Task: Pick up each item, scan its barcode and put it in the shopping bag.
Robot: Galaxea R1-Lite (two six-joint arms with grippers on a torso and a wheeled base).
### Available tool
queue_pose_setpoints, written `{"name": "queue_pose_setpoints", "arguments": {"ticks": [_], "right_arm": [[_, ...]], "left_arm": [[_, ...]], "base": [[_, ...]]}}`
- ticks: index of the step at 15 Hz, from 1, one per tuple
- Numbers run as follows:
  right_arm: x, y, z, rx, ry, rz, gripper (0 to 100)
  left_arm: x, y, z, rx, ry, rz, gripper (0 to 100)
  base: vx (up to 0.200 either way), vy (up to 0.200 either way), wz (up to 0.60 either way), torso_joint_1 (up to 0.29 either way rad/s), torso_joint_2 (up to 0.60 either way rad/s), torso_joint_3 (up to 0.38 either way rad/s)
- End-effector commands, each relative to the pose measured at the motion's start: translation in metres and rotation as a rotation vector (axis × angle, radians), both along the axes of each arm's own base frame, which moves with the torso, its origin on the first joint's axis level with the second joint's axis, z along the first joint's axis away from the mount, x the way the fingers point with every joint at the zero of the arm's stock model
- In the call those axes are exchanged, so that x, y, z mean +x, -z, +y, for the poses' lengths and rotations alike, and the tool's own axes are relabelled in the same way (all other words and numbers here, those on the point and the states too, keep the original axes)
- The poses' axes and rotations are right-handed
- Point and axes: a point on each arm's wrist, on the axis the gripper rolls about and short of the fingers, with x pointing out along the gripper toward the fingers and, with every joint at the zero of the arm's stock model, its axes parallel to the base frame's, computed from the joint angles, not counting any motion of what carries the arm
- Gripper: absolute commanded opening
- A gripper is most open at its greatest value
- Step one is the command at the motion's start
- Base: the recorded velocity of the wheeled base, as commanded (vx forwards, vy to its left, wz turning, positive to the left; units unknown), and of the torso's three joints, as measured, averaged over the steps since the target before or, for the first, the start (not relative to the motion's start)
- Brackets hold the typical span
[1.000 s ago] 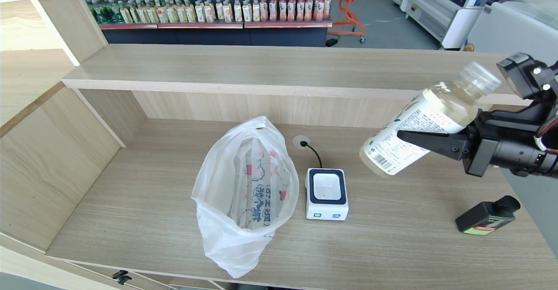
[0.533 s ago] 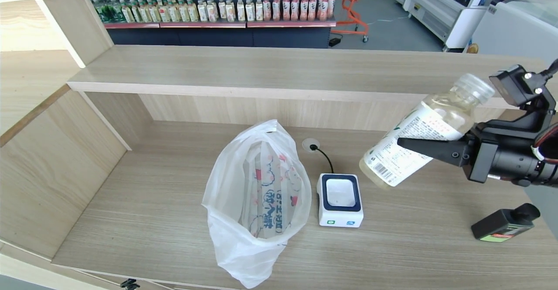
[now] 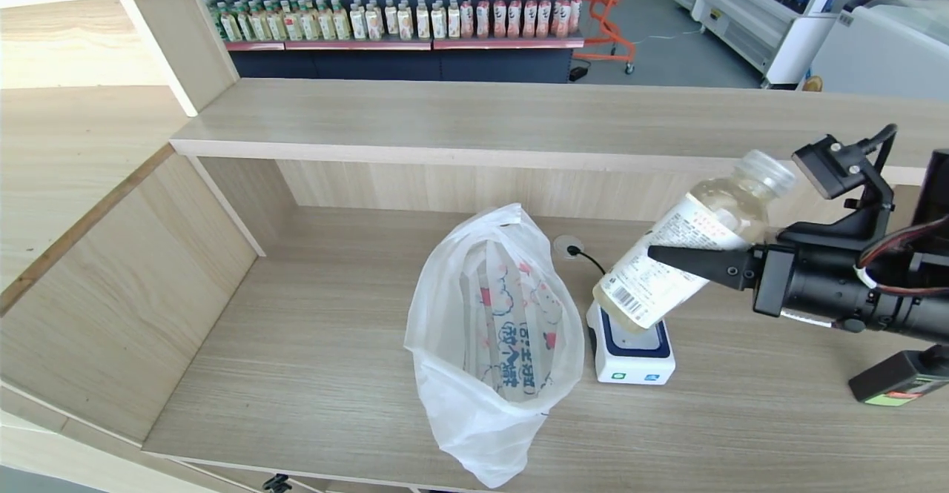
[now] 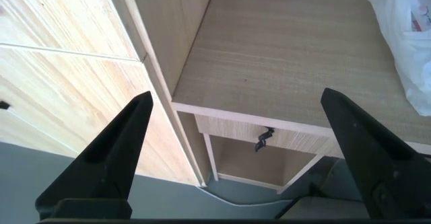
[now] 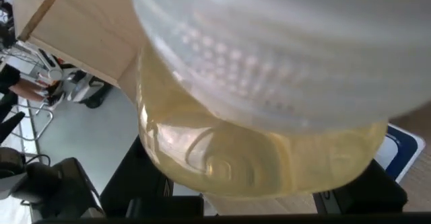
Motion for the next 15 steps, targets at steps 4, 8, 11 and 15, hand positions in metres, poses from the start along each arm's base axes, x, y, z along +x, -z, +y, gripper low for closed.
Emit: {"name": "queue_pose_setpoints", "arguments": {"ticks": [4,8,11,15], "right_arm": [[0.018,0.033,0.038,-0.058,0.017,0.094,0],[0.033,0.063,0.064,-0.106,0.067,0.127,0],[0.048,0.089,0.077,-0.128,0.045,0.14,0],[0.065,0.123,0.105,-0.187,-0.025,0.039,0]], "left_arm": [[0.0,0.0,0.0,0.0,0.001,0.0,100],[0.0,0.0,0.0,0.0,0.001,0.0,100],[0.0,0.0,0.0,0.0,0.001,0.0,100],[0.0,0.0,0.0,0.0,0.001,0.0,100]], "base": [[0.0,0.0,0.0,0.0,0.0,0.0],[0.0,0.0,0.0,0.0,0.0,0.0],[0.0,0.0,0.0,0.0,0.0,0.0],[0.0,0.0,0.0,0.0,0.0,0.0]]}}
